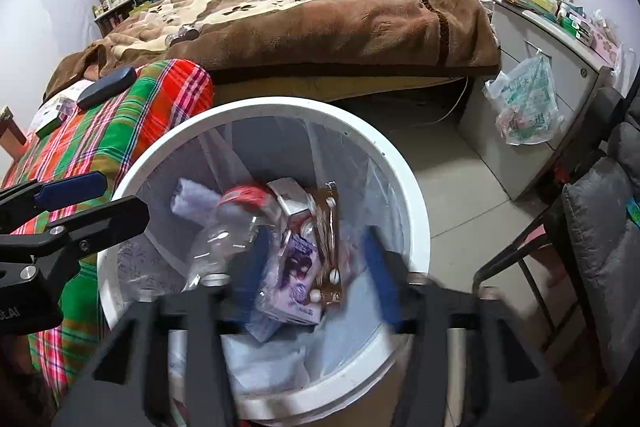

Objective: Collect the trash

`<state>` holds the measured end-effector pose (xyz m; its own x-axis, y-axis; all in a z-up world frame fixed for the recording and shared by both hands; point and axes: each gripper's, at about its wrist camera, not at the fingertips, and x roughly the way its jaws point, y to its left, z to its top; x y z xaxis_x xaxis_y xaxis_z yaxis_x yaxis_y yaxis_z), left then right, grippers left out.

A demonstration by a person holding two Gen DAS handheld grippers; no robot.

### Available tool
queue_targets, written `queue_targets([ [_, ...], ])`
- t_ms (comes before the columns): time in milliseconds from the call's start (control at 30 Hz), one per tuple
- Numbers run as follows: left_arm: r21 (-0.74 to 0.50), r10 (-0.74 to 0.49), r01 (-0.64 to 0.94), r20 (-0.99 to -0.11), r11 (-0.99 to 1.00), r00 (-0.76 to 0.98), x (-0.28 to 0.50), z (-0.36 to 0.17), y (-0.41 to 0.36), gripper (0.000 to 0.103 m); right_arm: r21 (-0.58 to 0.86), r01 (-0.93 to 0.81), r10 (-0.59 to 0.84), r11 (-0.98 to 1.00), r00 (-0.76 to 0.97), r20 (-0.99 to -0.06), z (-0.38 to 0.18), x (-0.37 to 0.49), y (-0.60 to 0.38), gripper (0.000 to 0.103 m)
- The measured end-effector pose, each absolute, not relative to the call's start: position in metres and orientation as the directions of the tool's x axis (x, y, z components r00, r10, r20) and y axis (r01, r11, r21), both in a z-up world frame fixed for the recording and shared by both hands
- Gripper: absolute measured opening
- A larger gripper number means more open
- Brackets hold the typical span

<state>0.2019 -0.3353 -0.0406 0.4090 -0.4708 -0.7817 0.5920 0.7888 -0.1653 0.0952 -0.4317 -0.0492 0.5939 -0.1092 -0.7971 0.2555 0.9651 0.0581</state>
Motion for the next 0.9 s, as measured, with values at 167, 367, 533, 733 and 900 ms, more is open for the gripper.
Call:
queue_targets([
  [167,-0.139,-0.468,0.59,-0.76,0.795,0.452,0.187,-0.033,-0.324,0.077,0.063,0.267,-0.12,0.962,0.616,-0.778,-0.04,0.085,-0.426,0.057],
  [367,-0.103,-0.453,0.561,-0.716,0.822,0.531,0.159,-0.019,-0.297,0.077,0.074,0.271,-0.127,0.96,0.653,-0.747,-0.028,0.071,-0.414,0.057],
  [533,-0.043,-0.42,0.541,-0.682,0.84,0.599,0.131,-0.007,-0.276,0.077,0.075,0.267,-0.133,0.961,0.681,-0.72,-0.02,0.052,-0.397,0.057],
  [733,-0.017,-0.404,0.505,-0.624,0.863,0.669,0.092,0.009,-0.247,0.077,0.086,0.273,-0.144,0.958,0.718,-0.681,-0.008,0.025,-0.376,0.057],
  [900,-0.011,-0.397,0.479,-0.576,0.878,0.714,0.059,0.019,-0.225,0.077,0.082,0.289,-0.173,0.954,0.753,-0.635,0.002,0.004,-0.359,0.057],
])
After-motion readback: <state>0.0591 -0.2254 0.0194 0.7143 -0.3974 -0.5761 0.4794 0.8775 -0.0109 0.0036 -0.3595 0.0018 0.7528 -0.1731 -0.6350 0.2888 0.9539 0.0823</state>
